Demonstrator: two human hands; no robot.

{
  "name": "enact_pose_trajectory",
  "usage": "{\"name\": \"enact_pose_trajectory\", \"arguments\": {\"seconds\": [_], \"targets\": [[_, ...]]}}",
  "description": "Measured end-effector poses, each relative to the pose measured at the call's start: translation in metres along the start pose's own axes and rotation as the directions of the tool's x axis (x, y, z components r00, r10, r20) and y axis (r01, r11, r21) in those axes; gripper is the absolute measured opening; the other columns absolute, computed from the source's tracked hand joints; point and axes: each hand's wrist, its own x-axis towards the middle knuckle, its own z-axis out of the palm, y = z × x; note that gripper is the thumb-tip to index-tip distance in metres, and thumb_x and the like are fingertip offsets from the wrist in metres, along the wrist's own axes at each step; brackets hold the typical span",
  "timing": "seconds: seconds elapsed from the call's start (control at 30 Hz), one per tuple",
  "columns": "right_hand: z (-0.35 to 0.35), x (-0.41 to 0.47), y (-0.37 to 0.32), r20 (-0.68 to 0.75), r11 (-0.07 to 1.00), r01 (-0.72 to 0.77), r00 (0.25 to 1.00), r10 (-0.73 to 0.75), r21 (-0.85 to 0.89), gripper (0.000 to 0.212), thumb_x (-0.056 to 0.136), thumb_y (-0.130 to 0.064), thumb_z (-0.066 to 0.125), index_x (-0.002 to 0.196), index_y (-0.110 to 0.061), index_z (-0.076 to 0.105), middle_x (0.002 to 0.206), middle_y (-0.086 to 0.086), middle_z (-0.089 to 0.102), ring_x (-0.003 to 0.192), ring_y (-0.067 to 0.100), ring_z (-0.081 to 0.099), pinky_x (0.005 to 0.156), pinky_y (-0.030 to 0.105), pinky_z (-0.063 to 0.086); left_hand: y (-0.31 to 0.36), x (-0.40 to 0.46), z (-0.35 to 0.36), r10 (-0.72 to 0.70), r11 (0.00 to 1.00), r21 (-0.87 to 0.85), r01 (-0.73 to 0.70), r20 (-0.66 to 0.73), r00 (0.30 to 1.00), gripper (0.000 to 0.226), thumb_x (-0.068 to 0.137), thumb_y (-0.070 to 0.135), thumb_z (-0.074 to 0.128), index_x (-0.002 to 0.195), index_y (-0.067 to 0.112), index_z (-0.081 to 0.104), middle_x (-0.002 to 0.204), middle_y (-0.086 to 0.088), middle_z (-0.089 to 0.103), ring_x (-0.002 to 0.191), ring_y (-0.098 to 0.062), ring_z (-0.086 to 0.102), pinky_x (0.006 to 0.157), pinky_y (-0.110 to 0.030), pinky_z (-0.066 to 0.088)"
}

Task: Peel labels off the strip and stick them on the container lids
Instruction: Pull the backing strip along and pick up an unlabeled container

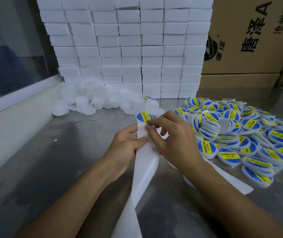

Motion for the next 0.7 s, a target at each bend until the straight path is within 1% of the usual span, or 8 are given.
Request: {"name": "enact_pose_trajectory", "arguments": {"seconds": [0.17,0.27,0.37,0.43,0.5,0.57,0.63,0.7], "targets": [[-0.002,0.004,0.002,0.052,0.996,0.038,0.998,-0.034,-0.085,0.011,0.09,-0.022,0.067,0.093,-0.015,0.074,0.085,0.002,0.063,0.067,0.023,0.061,0.055,0.042,0.049,0.002,-0.001,0.004,0.018,0.995,0.094,-0.017,-0.006,1.0,0.039,0.092,-0.01,0.046,0.113,0.016,0.066,0.102,-0.022,0.071,0.091,-0.043,0.068,0.084,-0.064,0.053],[-0.002,0.004,0.002,0.054,0.999,0.001,0.999,0.001,-0.042,0.011,0.092,-0.021,0.063,0.089,-0.012,0.069,0.085,0.001,0.061,0.067,0.021,0.058,0.059,0.044,0.049,0.006,-0.003,0.004,0.003,0.997,0.083,-0.005,0.029,1.0,0.037,0.093,-0.008,0.044,0.119,0.012,0.063,0.094,-0.021,0.071,0.075,-0.04,0.07,0.068,-0.051,0.058],[0.0,0.003,0.005,0.033,0.972,-0.197,0.98,0.195,0.131,0.01,0.091,-0.019,0.062,0.084,-0.013,0.066,0.08,-0.005,0.063,0.065,0.012,0.057,0.063,0.037,0.049,0.007,-0.002,0.004,-0.014,0.999,0.051,0.014,-0.014,1.0,0.033,0.093,-0.006,0.046,0.118,0.011,0.059,0.085,-0.024,0.071,0.064,-0.038,0.069,0.054,-0.034,0.055],[0.0,0.007,0.009,0.033,0.843,-0.433,0.894,0.447,0.319,0.011,0.089,-0.016,0.062,0.081,-0.013,0.068,0.072,-0.008,0.065,0.062,0.006,0.056,0.063,0.029,0.049,0.006,-0.001,0.003,-0.023,0.999,0.04,0.026,-0.07,0.997,0.031,0.093,-0.006,0.047,0.116,0.011,0.057,0.082,-0.027,0.071,0.059,-0.037,0.068,0.051,-0.032,0.053],[-0.002,0.011,0.017,0.128,0.573,-0.642,0.714,0.688,0.51,0.014,0.086,-0.015,0.062,0.073,-0.014,0.068,0.063,-0.01,0.062,0.057,0.004,0.054,0.06,0.026,0.048,0.004,0.0,0.002,-0.02,0.999,0.044,0.026,-0.128,0.992,0.031,0.092,-0.007,0.048,0.114,0.012,0.058,0.082,-0.024,0.072,0.059,-0.036,0.069,0.05,-0.031,0.053],[-0.006,0.012,0.023,0.248,0.311,-0.707,0.568,0.785,0.636,0.019,0.085,-0.014,0.064,0.066,-0.016,0.065,0.058,-0.008,0.06,0.058,0.008,0.054,0.056,0.024,0.047,-0.001,0.001,0.001,0.032,0.992,0.13,-0.006,-0.202,0.979,0.033,0.091,-0.007,0.05,0.109,0.018,0.062,0.081,-0.015,0.075,0.063,-0.034,0.071,0.05,-0.03,0.054],[-0.007,0.013,0.025,0.279,0.194,-0.673,0.527,0.802,0.713,0.017,0.087,-0.014,0.066,0.071,-0.015,0.067,0.064,-0.004,0.066,0.064,0.01,0.06,0.057,0.021,0.049,-0.006,0.003,0.001,0.147,0.956,0.285,-0.07,-0.257,0.955,0.033,0.09,-0.003,0.055,0.102,0.027,0.064,0.084,-0.003,0.076,0.067,-0.028,0.072,0.056,-0.031,0.056],[-0.007,0.014,0.024,0.238,0.207,-0.629,0.548,0.802,0.749,0.011,0.088,-0.012,0.066,0.078,-0.014,0.071,0.07,-0.002,0.071,0.071,0.01,0.067,0.06,0.018,0.053,-0.01,0.005,0.002,0.249,0.916,0.377,-0.139,-0.261,0.933,0.024,0.087,0.01,0.064,0.101,0.029,0.066,0.093,0.002,0.074,0.079,-0.023,0.072,0.071,-0.033,0.058]]}}
